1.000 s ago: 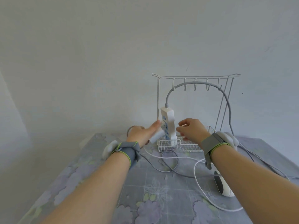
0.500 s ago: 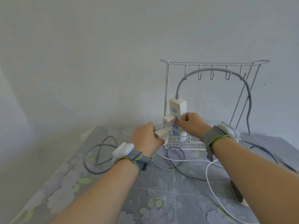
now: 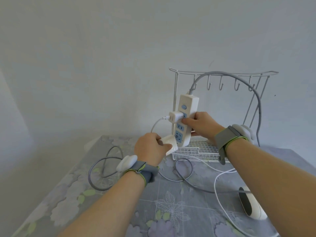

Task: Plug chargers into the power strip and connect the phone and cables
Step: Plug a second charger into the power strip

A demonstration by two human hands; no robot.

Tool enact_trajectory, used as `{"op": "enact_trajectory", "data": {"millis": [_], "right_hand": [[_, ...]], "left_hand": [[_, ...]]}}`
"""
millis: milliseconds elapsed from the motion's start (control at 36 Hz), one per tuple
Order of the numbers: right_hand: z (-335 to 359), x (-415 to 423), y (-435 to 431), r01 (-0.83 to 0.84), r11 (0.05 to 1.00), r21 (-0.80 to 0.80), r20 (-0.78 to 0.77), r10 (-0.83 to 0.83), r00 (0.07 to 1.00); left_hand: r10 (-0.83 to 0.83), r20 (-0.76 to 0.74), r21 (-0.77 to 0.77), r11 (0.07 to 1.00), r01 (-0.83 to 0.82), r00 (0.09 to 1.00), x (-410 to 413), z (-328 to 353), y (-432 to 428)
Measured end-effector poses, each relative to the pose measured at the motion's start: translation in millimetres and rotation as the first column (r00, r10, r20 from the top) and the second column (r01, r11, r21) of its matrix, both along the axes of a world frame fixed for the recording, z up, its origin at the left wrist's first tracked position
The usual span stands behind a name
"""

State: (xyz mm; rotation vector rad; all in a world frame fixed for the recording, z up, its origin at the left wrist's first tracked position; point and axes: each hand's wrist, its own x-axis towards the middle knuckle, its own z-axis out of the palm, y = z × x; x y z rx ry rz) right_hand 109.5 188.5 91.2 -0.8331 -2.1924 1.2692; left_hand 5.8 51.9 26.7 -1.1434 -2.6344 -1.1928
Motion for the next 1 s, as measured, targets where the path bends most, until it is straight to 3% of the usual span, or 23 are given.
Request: {"op": "enact_trajectory", "data": {"millis": [111,306,417,611,778,1000], "right_hand": [[1,1,-3,-0.008,1.000,-0.023,-0.010,0.007,1.000],[1,2,-4,-0.017,0.999,-0.044,-0.021,0.016,1.000],[1,2,-4,-0.029,0.998,-0.058,-0.021,0.028,0.999],[2,3,-3,-0.050,0.994,-0.094,-0.024,0.048,0.999],[2,3,-2,-0.050,0.994,-0.096,-0.027,0.048,0.998],[1,4,0,-0.039,0.996,-0.076,-0.036,0.036,0.999]], "left_hand": [[-0.025,0.050,0.016,1.000,0.024,0.998,-3,1,-2],[-0.005,-0.280,-0.001,1.000,0.004,0.960,1,2,-5],[0.000,-0.507,0.001,1.000,0.001,0.862,4,1,-8],[-0.033,-0.792,0.000,0.999,0.053,0.610,0,-1,-4],[-0.025,-0.856,-0.002,0.999,0.044,0.516,-2,0,-3],[-0.013,-0.875,0.012,0.999,0.048,0.485,-7,1,5]]}}
